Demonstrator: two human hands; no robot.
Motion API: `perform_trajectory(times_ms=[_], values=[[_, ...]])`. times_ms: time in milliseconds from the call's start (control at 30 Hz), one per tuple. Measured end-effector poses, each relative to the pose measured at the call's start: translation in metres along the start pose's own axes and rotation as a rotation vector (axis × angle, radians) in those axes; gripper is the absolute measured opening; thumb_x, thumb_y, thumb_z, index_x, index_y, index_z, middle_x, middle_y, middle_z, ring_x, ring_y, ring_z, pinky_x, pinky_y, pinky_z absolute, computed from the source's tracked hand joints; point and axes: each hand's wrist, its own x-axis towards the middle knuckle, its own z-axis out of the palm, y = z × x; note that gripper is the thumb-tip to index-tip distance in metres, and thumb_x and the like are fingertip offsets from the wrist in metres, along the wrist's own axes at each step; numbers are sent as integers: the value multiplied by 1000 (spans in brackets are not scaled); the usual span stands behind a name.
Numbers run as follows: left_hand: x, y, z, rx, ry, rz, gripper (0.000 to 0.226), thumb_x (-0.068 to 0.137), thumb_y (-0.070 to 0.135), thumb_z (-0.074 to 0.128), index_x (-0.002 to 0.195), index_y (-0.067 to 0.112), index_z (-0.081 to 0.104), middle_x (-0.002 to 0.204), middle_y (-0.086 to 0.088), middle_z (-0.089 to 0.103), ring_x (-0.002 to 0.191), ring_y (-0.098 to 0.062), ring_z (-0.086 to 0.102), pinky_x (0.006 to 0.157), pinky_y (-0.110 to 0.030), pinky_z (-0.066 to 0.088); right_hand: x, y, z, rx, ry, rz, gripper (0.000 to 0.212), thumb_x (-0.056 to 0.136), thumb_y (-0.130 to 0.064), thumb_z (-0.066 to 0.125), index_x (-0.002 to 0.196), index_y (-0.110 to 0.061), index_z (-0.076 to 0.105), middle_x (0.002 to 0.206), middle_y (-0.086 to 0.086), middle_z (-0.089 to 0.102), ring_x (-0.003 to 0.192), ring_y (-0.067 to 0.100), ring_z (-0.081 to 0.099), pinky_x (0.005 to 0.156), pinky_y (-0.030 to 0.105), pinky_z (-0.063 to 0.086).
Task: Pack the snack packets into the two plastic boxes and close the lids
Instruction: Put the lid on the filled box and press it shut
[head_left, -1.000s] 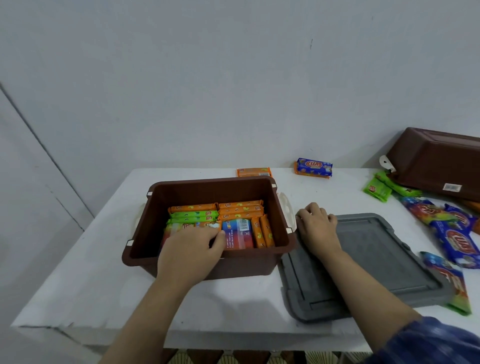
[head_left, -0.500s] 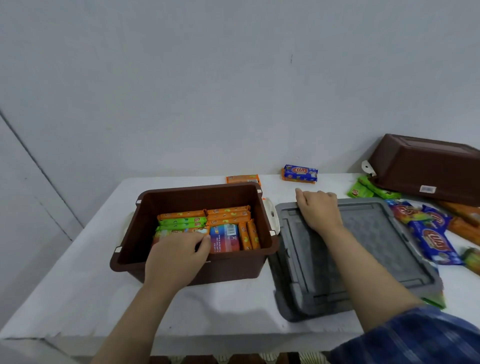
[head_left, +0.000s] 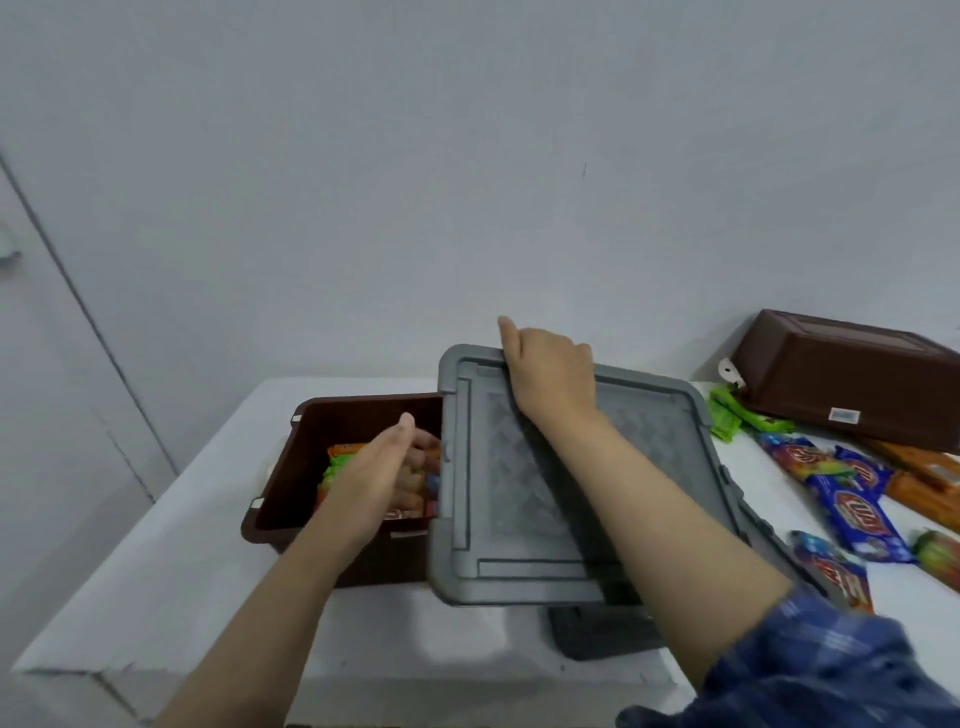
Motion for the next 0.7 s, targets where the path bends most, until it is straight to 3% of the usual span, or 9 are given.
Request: perform_trajectory(times_ms=[100, 233, 333, 433, 533, 600, 667, 700], values=[[-2, 8, 8, 110, -43, 168, 22, 93, 46, 54, 111, 35, 59, 102, 7, 70, 95, -6, 66, 79, -24, 51, 2, -30, 14, 2, -11, -35, 49, 106, -37, 23, 98, -12, 65, 85, 8, 67, 85, 32, 59, 81, 41, 36], [8, 9, -7, 108, 176, 161, 25, 91, 24, 63, 115, 26, 55, 103, 7, 66, 94, -7, 64, 77, -22, 50, 0, -32, 25, 124, -34, -21, 49, 106, -35, 23, 99, -10, 64, 101, 11, 67, 99, 34, 56, 88, 41, 36], [20, 2, -41, 282, 287, 140, 28, 89, 28, 65, 115, 21, 58, 97, 11, 64, 86, -3, 61, 69, -13, 44, -8, -5, 29, 80, -88, 54, 39, 103, -32, 29, 125, -17, 57, 132, 7, 57, 120, 32, 48, 104, 44, 31], [31, -10, -81, 519, 369, 22, 38, 86, 44, 64, 115, 19, 58, 106, 0, 64, 97, -22, 60, 81, -32, 45, -23, 26, 34, -67, -232, 187, 44, 100, -33, 36, 143, -24, 41, 151, 6, 37, 136, 36, 31, 113, 53, 19], [38, -27, -105, 913, 352, -250, 53, 83, 66, 52, 115, 23, 55, 126, -12, 48, 117, -36, 43, 99, -47, 39, -37, 43, 37, 0, -468, 405, 57, 99, -53, 30, 149, -26, 32, 156, 11, 27, 138, 40, 27, 111, 52, 21], [38, -35, -109, 712, 243, -355, 59, 84, 67, 51, 127, 27, 52, 135, -13, 40, 123, -36, 41, 107, -48, 34, -41, 41, 37, 210, -550, 460, 60, 100, -53, 26, 146, -16, 40, 150, 15, 39, 133, 36, 38, 107, 44, 31], [38, -33, -110, 380, 151, -342, 61, 84, 60, 56, 133, 25, 50, 136, -9, 51, 117, -30, 52, 105, -47, 40, -43, 35, 35, 361, -580, 455, 57, 104, -44, 24, 140, -6, 45, 144, 19, 46, 130, 34, 44, 104, 37, 34], [39, -30, -112, 345, 143, -337, 63, 84, 59, 58, 135, 22, 49, 136, -8, 53, 115, -28, 55, 104, -45, 41, -45, 31, 33, 406, -589, 465, 55, 104, -40, 24, 142, -3, 42, 146, 19, 44, 131, 34, 43, 105, 36, 33]])
